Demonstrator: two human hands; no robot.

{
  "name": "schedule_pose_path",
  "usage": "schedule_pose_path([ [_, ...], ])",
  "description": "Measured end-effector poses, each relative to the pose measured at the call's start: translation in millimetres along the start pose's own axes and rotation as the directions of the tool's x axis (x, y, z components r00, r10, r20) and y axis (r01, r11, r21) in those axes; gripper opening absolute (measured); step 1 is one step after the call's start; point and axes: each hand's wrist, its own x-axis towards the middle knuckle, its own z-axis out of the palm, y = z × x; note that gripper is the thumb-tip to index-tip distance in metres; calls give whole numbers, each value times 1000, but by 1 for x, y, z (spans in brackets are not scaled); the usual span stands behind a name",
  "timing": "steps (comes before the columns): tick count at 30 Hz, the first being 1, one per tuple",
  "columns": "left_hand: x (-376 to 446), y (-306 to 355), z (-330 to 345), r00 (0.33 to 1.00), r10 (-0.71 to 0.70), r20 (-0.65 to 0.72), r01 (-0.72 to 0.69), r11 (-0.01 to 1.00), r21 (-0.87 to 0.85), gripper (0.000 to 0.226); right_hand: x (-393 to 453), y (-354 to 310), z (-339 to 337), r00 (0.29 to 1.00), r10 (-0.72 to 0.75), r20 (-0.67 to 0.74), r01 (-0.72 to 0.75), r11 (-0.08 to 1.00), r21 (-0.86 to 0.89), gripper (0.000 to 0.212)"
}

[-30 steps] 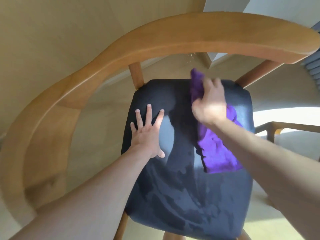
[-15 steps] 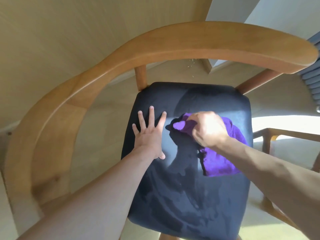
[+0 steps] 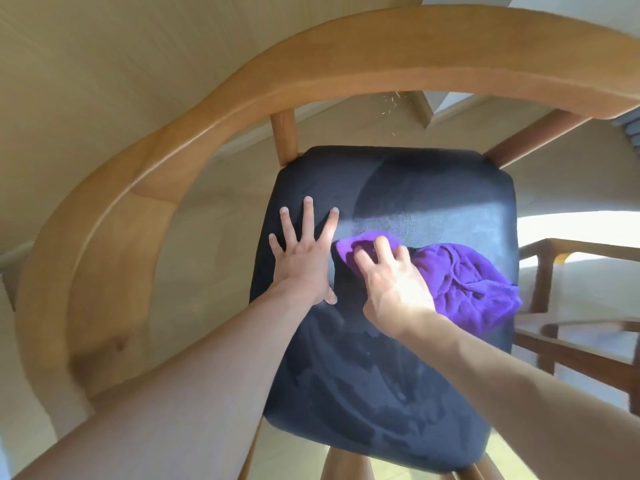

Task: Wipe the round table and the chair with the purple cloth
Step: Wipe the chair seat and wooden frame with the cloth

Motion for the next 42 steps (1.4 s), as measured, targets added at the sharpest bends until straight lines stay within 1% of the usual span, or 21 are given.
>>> schedule_pose_path([
  [2,0,2,0,1000,-3,1,3,1000,4,155,-8,20,-8,997,-76,31,72,993,98,38],
  [3,0,3,0,1000,-6,2,6,1000,10,155,-7,28,-15,998,-67,-9,67,985,160,28],
  [5,1,0,1,1000,-9,5,9,1000,23,155,7,35,-31,976,93,-195,-15,929,371,13],
  [6,2,-1,2,1000,-5,2,5,1000,27,155,22,40,-43,928,217,-301,-48,874,483,9],
  [8,1,-3,4,1000,6,-7,-6,1000,23,155,61,48,-69,811,430,-397,-107,776,622,19],
  [9,1,-3,4,1000,10,-10,-10,1000,18,155,82,51,-80,793,477,-381,-143,752,644,32],
  [11,2,-3,4,1000,10,-6,-9,1000,13,156,116,47,-87,831,492,-260,-235,734,637,46],
  [13,2,-2,4,1000,3,4,-3,1000,14,156,130,31,-78,859,479,-179,-313,770,556,48],
  [15,2,-2,4,1000,0,0,0,1000,15,156,128,14,-67,879,427,-211,-301,841,450,45],
  [17,1,-4,5,1000,4,-6,-4,1000,13,156,113,5,-58,929,307,-209,-205,893,400,41],
  [19,0,-6,4,1000,11,-3,-11,1000,23,153,95,6,-52,985,103,-136,-45,925,378,30],
  [21,-1,-6,3,1000,11,2,-11,999,30,147,77,13,-49,995,-71,-75,92,933,347,24],
  [22,-1,-5,3,1000,8,3,-8,999,34,147,71,19,-49,994,-69,-88,97,928,361,23],
  [24,0,-4,4,1000,-4,-4,4,999,35,151,72,31,-59,967,95,-237,24,890,455,27],
  [26,3,-4,6,1000,-14,-11,15,999,39,155,90,44,-76,845,346,-407,-70,826,559,48],
  [27,3,-2,7,1000,-19,-9,19,999,38,156,103,52,-80,797,432,-421,-123,800,588,52],
  [28,4,-1,7,1000,-25,-8,25,999,31,156,116,58,-83,796,467,-386,-173,786,594,52],
  [31,4,3,5,999,-50,-5,50,999,19,156,139,49,-74,895,369,-250,-251,881,402,53],
  [35,2,-1,6,998,-49,-28,49,999,-1,156,113,20,-42,954,46,-296,-17,995,97,61],
  [38,1,-4,7,998,-37,-44,37,999,8,149,64,16,-20,954,-165,-251,192,978,86,66],
  [42,2,-3,8,998,-48,-46,48,999,15,155,31,17,-17,967,-245,-74,250,965,78,44],
])
